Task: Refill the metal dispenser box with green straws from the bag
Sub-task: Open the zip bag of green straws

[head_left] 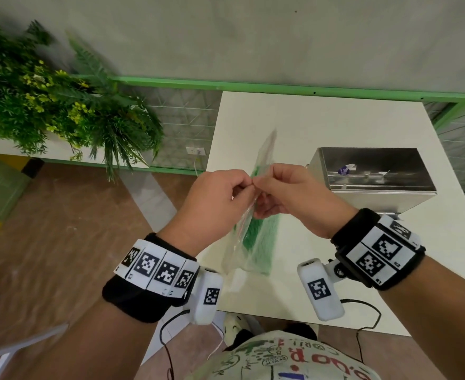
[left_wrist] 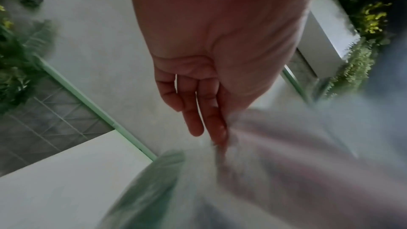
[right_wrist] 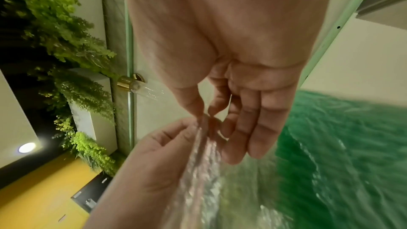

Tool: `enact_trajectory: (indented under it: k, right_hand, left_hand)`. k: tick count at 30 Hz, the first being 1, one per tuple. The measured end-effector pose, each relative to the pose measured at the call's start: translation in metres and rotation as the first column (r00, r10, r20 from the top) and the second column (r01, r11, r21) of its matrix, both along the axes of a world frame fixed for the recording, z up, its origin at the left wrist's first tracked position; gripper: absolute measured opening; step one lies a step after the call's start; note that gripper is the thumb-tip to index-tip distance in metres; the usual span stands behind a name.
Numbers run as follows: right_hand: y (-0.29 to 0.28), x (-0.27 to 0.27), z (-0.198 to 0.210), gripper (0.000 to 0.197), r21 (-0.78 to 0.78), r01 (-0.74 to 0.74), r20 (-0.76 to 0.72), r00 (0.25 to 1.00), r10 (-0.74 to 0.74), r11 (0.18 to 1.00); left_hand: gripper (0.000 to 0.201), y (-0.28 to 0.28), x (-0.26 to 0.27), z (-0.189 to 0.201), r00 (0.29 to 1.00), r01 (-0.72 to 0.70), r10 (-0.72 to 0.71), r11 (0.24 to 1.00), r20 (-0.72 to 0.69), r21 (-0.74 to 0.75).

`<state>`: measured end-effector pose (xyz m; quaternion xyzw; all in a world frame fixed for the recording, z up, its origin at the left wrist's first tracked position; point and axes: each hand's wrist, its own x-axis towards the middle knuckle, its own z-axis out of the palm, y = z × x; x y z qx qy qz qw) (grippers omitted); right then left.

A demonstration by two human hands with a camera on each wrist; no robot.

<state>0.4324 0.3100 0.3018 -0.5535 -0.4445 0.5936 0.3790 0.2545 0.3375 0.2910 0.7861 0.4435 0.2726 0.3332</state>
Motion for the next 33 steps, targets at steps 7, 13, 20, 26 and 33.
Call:
enact_trajectory:
  k: [7,13,20,26,33]
  right_hand:
    - [0.000,0.011,0.010,0.015,0.052,-0.068,0.177,0.983,0.057,0.996]
    - [-0.004,0.025,0.013,0.015,0.074,0.011,0.293,0.956,-0.032,0.997]
    - [-0.011,0.077,0.010,0.019,0.166,0.102,0.547,0.818,-0.178,0.981]
    - [-0.021,0.072,0.006,0.021,0.137,0.059,0.605,0.786,-0.131,0.989]
    - [-0.018,0.073,0.005,0.026,-0.120,0.380,0.101,0.924,-0.369,0.917]
  left_hand:
    - [0.014,0.000,-0.003,-0.001,1.000,-0.004,0.004,1.000,-0.024,-0.006]
    - [0.018,0.005,-0.014,0.000,0.981,-0.093,0.111,0.989,-0.160,0.119]
    - [0.015,0.017,-0.053,0.006,0.942,-0.193,0.237,0.962,-0.236,0.193]
    - [0.014,0.004,-0.035,0.004,0.982,-0.187,0.187,0.982,-0.001,0.011]
    - [0.109,-0.027,-0.040,-0.032,0.999,0.013,0.001,0.929,0.038,-0.369]
